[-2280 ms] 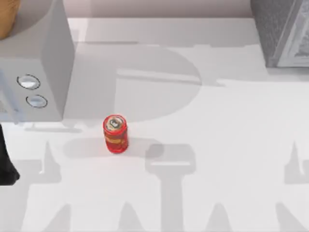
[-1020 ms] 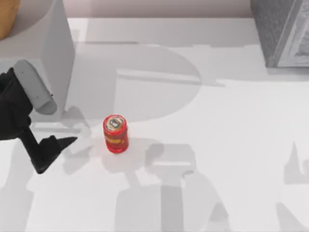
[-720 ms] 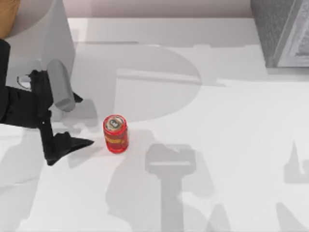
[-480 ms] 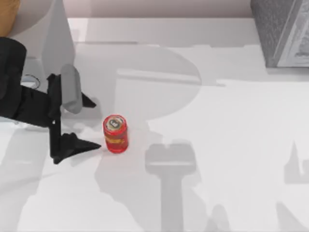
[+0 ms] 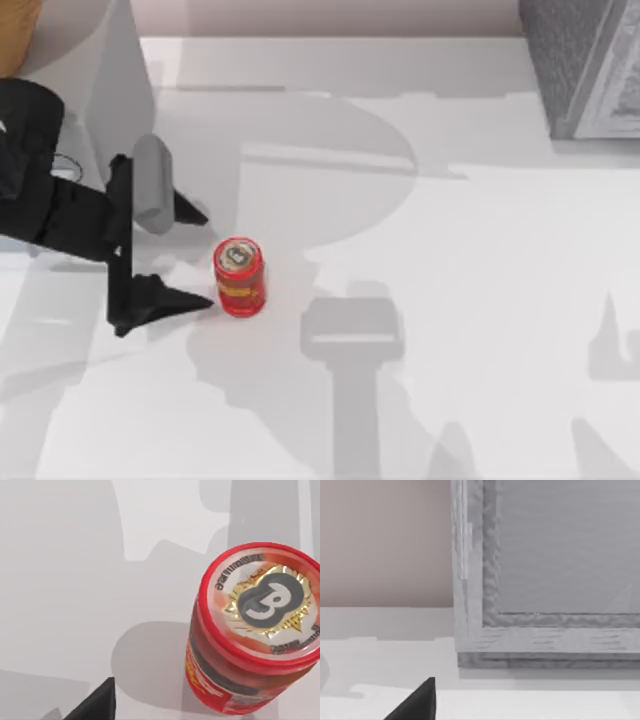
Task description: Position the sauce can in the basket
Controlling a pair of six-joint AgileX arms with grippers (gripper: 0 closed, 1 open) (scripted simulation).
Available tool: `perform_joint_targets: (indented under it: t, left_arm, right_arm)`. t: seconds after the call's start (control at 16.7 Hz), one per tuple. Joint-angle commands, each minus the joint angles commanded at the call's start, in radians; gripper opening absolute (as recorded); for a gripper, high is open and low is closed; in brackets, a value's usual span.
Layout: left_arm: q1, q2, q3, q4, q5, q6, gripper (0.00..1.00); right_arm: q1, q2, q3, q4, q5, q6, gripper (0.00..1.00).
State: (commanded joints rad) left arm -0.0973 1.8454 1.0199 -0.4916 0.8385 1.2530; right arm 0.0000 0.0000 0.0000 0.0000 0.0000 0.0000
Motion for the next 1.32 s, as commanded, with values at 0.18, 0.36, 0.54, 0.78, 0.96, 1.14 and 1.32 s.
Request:
perform_joint_targets:
  t: [0.18, 0.36, 0.54, 0.78, 0.96, 1.14, 1.32]
  left_arm:
    - [-0.01, -0.004, 0.003, 0.011, -0.003, -0.015, 1.0]
    - [-0.058, 0.027, 0.001, 0.086, -0.016, -0.081, 1.0]
    - [-0.112, 0.08, -0.008, 0.202, -0.035, -0.153, 1.0]
    - [-0.148, 0.137, -0.032, 0.314, -0.048, -0.199, 1.0]
    - [-0.153, 0.142, -0.04, 0.332, -0.048, -0.205, 1.0]
    - [-0.153, 0.142, -0.04, 0.332, -0.048, -0.205, 1.0]
    - [-0.153, 0.142, -0.04, 0.332, -0.048, -0.205, 0.77]
  right_arm:
    - [0.0, 0.0, 0.0, 0.0, 0.0, 0.0, 1.0]
    - [0.0, 0.0, 0.0, 0.0, 0.0, 0.0, 1.0]
    - [0.0, 0.0, 0.0, 0.0, 0.0, 0.0, 1.0]
    - [0.0, 0.0, 0.0, 0.0, 0.0, 0.0, 1.0]
    - [0.0, 0.0, 0.0, 0.0, 0.0, 0.0, 1.0]
    - [0.0, 0.0, 0.0, 0.0, 0.0, 0.0, 1.0]
    - [0.0, 0.0, 0.0, 0.0, 0.0, 0.0, 1.0]
